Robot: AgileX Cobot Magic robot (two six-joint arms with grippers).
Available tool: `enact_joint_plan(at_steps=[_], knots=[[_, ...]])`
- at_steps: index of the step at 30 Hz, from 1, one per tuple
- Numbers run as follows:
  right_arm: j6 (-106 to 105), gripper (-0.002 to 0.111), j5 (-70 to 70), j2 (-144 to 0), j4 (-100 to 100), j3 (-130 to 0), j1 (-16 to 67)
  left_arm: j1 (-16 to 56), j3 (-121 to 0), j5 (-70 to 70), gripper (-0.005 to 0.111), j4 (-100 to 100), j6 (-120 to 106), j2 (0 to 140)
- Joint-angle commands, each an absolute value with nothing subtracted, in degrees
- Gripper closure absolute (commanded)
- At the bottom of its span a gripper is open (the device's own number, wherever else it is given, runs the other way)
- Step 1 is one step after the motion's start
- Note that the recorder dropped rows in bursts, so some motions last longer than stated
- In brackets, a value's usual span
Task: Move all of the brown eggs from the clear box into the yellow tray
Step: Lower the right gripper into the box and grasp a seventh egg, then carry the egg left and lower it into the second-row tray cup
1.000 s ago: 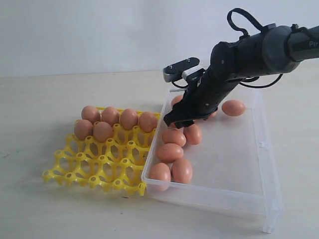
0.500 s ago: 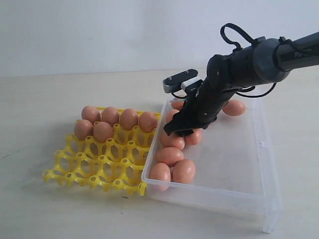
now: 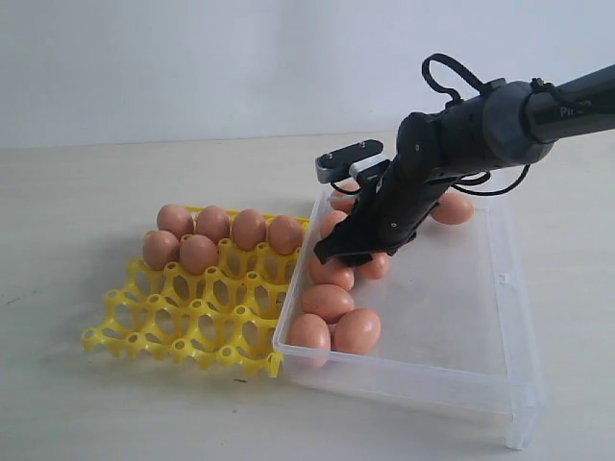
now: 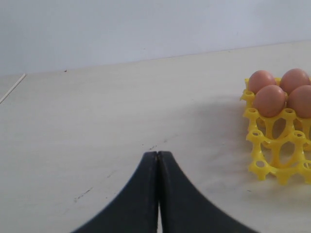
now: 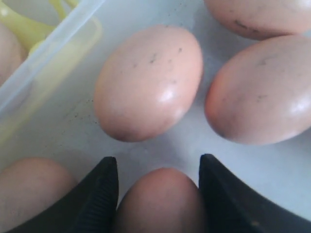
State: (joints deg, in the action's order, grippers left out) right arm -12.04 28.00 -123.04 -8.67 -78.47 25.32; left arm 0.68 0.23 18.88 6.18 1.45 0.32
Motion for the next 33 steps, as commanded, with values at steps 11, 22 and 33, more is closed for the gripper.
enact_joint_plan(at_steps=[11, 22, 33], knots=[[-12.0, 0.108, -9.5, -99.7, -17.3, -53.8, 30.2, 0.6, 0.0, 18.1, 0.107, 5.8, 1.7, 0.0], [-3.4, 0.108, -34.5, -102.3, -17.1, -49.0, 42.4, 0.6, 0.0, 18.1, 0.107, 5.8, 1.7, 0.0], [-4.5, 0.108, -32.2, -114.8, -13.9, -61.0, 44.0, 0.6, 0.0, 18.1, 0.107, 5.8, 1.7, 0.0]])
